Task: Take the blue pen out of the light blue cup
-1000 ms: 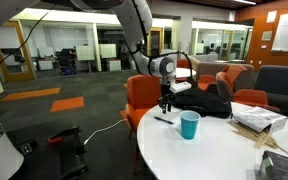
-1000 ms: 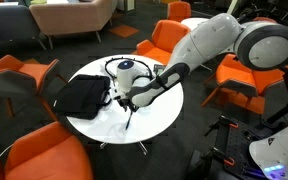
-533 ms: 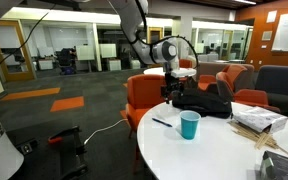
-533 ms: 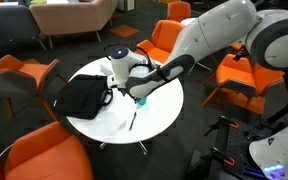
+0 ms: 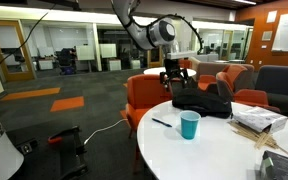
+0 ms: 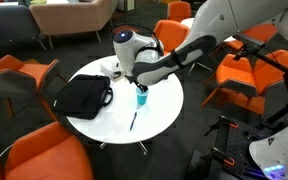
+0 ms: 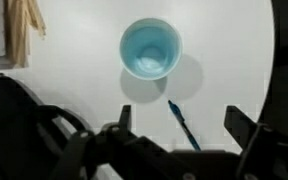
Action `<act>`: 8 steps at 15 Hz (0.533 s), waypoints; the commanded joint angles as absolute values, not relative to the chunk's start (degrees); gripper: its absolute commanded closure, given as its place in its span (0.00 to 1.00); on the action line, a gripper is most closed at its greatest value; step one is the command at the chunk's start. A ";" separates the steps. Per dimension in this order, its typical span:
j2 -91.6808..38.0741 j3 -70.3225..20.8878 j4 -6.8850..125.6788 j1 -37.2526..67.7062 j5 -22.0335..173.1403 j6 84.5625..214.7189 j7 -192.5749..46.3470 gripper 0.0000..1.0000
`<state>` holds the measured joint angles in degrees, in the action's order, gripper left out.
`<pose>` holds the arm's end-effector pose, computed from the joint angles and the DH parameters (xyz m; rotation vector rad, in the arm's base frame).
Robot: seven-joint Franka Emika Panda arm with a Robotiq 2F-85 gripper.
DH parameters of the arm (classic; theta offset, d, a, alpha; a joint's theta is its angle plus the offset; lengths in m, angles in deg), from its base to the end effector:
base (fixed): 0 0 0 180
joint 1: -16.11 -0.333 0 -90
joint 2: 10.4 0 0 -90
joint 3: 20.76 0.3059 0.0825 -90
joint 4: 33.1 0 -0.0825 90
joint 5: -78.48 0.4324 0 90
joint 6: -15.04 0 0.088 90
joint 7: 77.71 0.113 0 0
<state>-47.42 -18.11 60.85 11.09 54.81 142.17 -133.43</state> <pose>0.7088 0.0778 0.1901 2.2467 1.8167 -0.2570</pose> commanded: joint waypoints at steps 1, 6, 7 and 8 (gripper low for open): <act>-43.24 -17.31 66.07 11.91 53.29 143.83 -131.40 0.00; -40.29 -17.34 69.33 11.85 52.45 144.80 -131.27 0.00; -39.85 -17.33 69.81 11.82 52.24 144.88 -131.25 0.00; -39.45 -17.30 70.18 11.76 52.12 144.74 -131.23 0.00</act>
<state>-41.96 -17.98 66.96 11.18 53.98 142.85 -133.43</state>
